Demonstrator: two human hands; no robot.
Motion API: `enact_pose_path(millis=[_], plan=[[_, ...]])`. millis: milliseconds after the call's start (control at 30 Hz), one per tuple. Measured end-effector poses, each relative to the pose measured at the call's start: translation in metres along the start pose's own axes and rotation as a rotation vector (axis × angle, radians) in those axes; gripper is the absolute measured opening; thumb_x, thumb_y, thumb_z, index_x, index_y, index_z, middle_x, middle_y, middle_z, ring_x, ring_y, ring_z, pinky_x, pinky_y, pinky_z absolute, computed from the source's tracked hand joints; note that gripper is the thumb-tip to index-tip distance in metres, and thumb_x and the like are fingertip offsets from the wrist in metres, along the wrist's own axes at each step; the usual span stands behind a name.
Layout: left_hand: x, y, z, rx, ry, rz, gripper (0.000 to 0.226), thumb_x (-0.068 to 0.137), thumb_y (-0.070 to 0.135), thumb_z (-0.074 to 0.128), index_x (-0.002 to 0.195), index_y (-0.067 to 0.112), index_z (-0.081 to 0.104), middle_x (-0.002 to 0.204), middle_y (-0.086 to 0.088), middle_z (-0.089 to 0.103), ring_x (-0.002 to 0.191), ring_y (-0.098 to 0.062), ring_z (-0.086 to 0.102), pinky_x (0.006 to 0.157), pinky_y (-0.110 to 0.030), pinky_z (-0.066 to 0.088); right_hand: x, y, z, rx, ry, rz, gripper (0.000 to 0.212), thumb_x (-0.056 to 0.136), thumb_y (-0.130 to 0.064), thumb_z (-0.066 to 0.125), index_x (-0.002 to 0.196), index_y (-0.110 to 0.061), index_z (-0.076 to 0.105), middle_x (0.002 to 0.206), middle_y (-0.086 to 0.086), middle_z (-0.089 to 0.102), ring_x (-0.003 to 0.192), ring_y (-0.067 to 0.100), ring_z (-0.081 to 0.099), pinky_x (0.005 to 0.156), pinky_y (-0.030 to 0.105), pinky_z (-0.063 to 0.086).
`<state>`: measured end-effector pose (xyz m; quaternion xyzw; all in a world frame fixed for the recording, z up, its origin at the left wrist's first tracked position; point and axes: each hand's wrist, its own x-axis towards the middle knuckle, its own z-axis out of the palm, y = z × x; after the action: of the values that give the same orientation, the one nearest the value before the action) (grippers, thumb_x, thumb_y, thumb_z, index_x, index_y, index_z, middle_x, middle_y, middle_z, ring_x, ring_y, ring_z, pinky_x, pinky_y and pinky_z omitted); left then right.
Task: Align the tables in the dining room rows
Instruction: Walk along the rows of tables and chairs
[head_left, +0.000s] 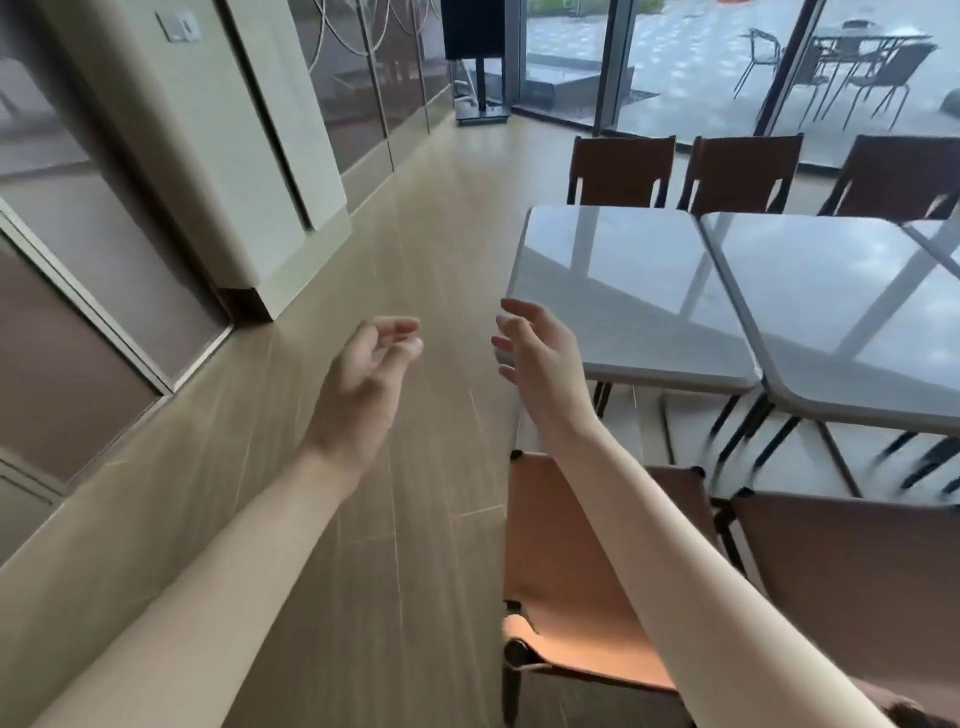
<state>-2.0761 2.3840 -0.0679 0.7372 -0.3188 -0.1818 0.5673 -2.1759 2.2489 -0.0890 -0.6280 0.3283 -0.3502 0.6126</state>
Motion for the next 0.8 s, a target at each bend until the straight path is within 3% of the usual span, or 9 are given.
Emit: enact_pose_path(millis=[133,267,367,800], plan=[[0.007,-0.01,-0.071,0.011,0.015,-0.024,0.03,0.081,0.047,0.055,0.106,0.036,0.066,0.113,0.014,0.068,0.112,-0.01,0.065,0.11,-0.044,0.044,-0.009,-0.004,0.067,0.025,-0.018,0.027,0.03,0.1,-0.023,0.052,0.128,-0.023,0.063,0.109,-0.014,0.067,0.112,0.012,0.066,0.106,0.047,0.05],[0.033,-0.018,-0.112,-0.013,-0.001,-0.011,0.033,0.081,0.048,0.055,0.109,0.034,0.066,0.114,0.015,0.067,0.114,-0.007,0.064,0.109,-0.039,0.045,0.005,-0.012,0.117,-0.006,0.001,0.0,0.032,0.099,-0.023,0.053,0.129,-0.023,0.064,0.118,-0.006,0.069,0.114,0.012,0.065,0.106,0.046,0.05],[0.061,-0.031,-0.136,-0.019,-0.044,0.005,0.036,0.081,0.048,0.055,0.112,0.034,0.065,0.115,0.015,0.066,0.115,-0.004,0.063,0.107,-0.035,0.045,0.028,-0.012,0.149,-0.001,0.03,-0.003,0.033,0.099,-0.021,0.053,0.13,-0.021,0.064,0.115,-0.009,0.068,0.112,0.01,0.066,0.107,0.046,0.05],[0.279,-0.063,-0.249,0.088,-0.165,0.034,0.032,0.086,0.047,0.056,0.114,0.033,0.064,0.119,0.013,0.066,0.114,-0.001,0.062,0.107,-0.037,0.047,0.189,-0.008,0.287,-0.009,0.005,-0.005,0.033,0.097,-0.018,0.053,0.126,-0.023,0.067,0.107,-0.016,0.069,0.113,0.011,0.065,0.105,0.047,0.051]])
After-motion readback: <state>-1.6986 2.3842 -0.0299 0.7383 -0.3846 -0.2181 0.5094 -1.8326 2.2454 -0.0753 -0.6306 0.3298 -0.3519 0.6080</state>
